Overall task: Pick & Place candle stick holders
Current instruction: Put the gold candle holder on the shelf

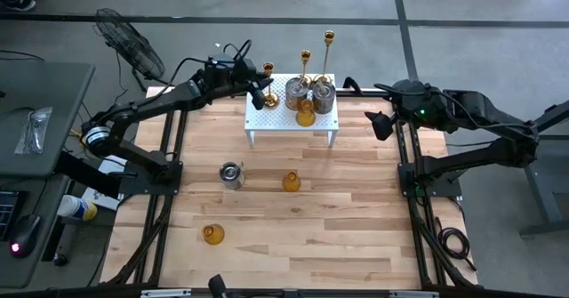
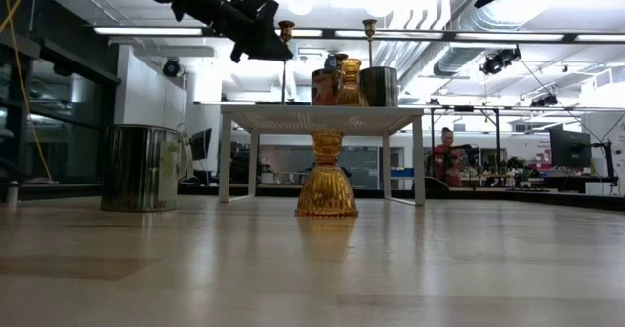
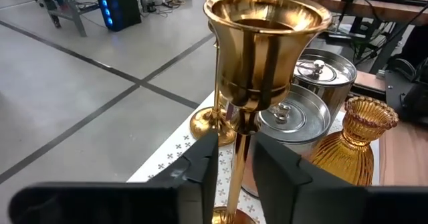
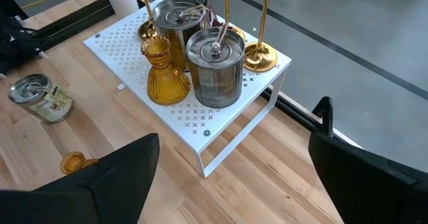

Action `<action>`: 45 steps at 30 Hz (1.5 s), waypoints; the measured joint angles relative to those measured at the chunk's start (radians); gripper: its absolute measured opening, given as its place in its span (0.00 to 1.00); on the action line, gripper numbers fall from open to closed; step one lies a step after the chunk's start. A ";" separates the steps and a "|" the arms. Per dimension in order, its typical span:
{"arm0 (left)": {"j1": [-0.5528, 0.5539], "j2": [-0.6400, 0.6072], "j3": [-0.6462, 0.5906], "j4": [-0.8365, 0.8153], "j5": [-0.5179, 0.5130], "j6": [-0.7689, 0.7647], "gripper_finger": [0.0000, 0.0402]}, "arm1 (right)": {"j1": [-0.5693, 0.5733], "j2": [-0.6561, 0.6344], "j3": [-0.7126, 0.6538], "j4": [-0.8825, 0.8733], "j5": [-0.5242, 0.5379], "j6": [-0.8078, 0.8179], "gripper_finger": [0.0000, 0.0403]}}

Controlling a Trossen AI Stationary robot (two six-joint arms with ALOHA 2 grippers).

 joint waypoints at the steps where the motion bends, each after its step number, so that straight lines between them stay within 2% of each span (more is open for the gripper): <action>1: 0.000 0.000 0.000 0.000 -0.001 0.000 0.18 | 0.000 0.000 0.000 0.000 0.000 0.000 0.93; 11: 0.000 0.000 0.000 0.000 -0.010 0.008 0.03 | 0.000 0.000 0.000 0.000 0.000 0.000 0.93; 18: 0.000 0.000 0.000 0.000 -0.010 0.027 0.04 | 0.000 0.000 0.000 0.000 0.000 0.000 0.93; 25: 0.031 0.000 0.000 0.002 0.005 0.033 0.02 | 0.000 0.000 0.000 0.001 0.000 0.000 0.93; 29: 0.087 0.001 0.000 0.011 0.055 0.008 0.02 | 0.000 0.000 0.000 0.009 0.000 0.001 0.93; 37: 0.179 0.001 0.000 0.079 0.234 0.000 0.02 | 0.000 0.000 0.000 0.030 -0.008 0.000 0.93; 45: 0.212 0.017 0.000 0.100 0.290 0.051 0.02 | 0.000 0.000 0.000 0.160 -0.037 -0.097 0.93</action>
